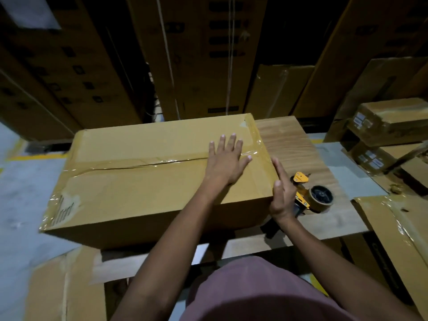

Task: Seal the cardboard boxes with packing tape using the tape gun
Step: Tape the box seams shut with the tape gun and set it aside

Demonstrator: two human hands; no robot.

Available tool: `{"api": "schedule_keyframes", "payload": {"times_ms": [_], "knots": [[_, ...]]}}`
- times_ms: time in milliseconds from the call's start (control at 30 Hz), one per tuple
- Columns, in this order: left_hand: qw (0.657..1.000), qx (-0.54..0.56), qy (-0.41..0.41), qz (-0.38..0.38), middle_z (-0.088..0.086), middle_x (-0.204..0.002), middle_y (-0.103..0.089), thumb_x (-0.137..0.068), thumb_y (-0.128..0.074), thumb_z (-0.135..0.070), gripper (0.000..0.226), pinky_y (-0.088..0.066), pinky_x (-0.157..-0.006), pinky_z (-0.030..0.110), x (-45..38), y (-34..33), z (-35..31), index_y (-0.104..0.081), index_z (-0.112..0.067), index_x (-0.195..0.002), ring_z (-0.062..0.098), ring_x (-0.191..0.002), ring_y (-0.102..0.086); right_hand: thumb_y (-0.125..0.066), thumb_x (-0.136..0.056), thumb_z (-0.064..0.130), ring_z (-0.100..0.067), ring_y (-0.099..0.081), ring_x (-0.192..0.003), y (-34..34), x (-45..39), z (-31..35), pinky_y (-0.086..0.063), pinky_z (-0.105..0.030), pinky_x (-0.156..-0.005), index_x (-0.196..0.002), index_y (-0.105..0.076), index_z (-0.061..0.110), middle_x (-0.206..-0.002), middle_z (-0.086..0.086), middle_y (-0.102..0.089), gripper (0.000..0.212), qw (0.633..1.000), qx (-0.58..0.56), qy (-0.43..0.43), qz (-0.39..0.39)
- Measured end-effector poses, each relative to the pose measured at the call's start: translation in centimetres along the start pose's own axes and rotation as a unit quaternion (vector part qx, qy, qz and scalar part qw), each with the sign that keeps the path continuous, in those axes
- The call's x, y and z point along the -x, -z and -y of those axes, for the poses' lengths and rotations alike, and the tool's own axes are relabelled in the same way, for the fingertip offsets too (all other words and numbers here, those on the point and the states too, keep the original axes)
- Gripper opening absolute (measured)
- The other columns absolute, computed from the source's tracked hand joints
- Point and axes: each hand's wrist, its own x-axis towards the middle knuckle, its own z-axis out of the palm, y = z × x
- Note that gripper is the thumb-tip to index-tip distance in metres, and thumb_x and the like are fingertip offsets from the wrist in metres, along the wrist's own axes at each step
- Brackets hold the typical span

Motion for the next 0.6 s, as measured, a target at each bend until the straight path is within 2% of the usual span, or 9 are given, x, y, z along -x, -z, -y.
{"api": "schedule_keyframes", "payload": {"times_ms": [100,167,267,333,433,533,600], "knots": [[1.0,-0.005,0.011,-0.006,0.0,-0.171,-0.002,-0.106,-0.017,-0.059,0.066,0.0,-0.124,0.058,0.4,0.4,-0.1,-0.012,-0.026,-0.163,0.029,-0.157,0.005,-0.017,-0.105,0.065,-0.01,-0.045,-0.142,0.6,-1.1,-1.1,-0.041,-0.029,-0.113,-0.15,-0.044,-0.006,-0.15,-0.013,-0.049,0.088,0.995,0.049,0.072,0.038],[1.0,-0.007,0.026,-0.008,0.0,-0.171,-0.004,-0.107,-0.018,-0.056,0.063,-0.001,-0.124,0.058,0.8,0.6,-0.2,-0.014,-0.026,-0.162,0.029,-0.157,0.004,-0.017,-0.107,0.061,-0.01,-0.041,-0.147,0.9,-1.4,-1.3,-0.037,-0.028,-0.117,-0.15,-0.042,-0.007,-0.153,-0.016,-0.047,0.084,0.993,0.049,0.087,0.061],[0.998,-0.006,0.058,-0.005,-0.001,-0.171,-0.002,-0.107,-0.017,-0.054,0.062,-0.001,-0.125,0.058,1.5,0.5,-0.7,-0.012,-0.026,-0.163,0.029,-0.157,0.003,-0.032,-0.106,0.039,-0.023,-0.044,-0.146,0.6,-0.8,-0.8,-0.038,-0.025,-0.117,-0.155,-0.035,-0.005,-0.156,-0.016,-0.044,0.066,0.997,-0.02,-0.005,0.075],[0.996,0.003,0.084,0.003,-0.001,-0.171,0.001,-0.107,-0.015,-0.054,0.063,0.0,-0.125,0.055,2.2,0.3,-1.1,-0.008,-0.026,-0.163,0.028,-0.157,0.005,-0.035,-0.1,0.028,-0.026,-0.045,-0.144,0.8,-0.4,-0.2,-0.039,-0.019,-0.112,-0.157,-0.03,-0.002,-0.158,-0.015,-0.042,0.065,0.993,-0.052,-0.066,0.086],[0.991,0.011,0.135,0.013,-0.002,-0.17,0.005,-0.106,-0.01,-0.055,0.065,-0.001,-0.126,0.052,3.9,0.2,-0.6,-0.001,-0.024,-0.163,0.027,-0.157,0.005,-0.034,-0.098,0.036,-0.02,-0.041,-0.144,1.6,-0.5,0.3,-0.036,-0.014,-0.105,-0.161,-0.025,0.004,-0.161,-0.009,-0.039,0.071,0.987,-0.028,-0.096,0.125],[0.982,0.018,0.188,0.013,-0.002,-0.17,0.006,-0.106,-0.008,-0.055,0.064,-0.002,-0.126,0.053,5.8,0.7,1.5,0.001,-0.025,-0.162,0.028,-0.156,0.005,-0.036,-0.105,0.038,-0.016,-0.03,-0.152,1.7,0.2,-0.1,-0.026,-0.019,-0.117,-0.162,-0.022,0.005,-0.166,-0.009,-0.03,0.067,0.983,-0.067,-0.126,0.113],[0.975,0.022,0.223,0.01,-0.003,-0.17,0.006,-0.106,-0.008,-0.055,0.063,-0.002,-0.125,0.055,7.3,1.4,3.3,0.0,-0.027,-0.162,0.029,-0.156,0.004,-0.034,-0.104,0.044,-0.014,-0.031,-0.152,1.5,0.8,-0.2,-0.027,-0.026,-0.123,-0.161,-0.026,0.005,-0.166,-0.008,-0.032,0.069,0.978,-0.116,-0.149,0.088]]}}
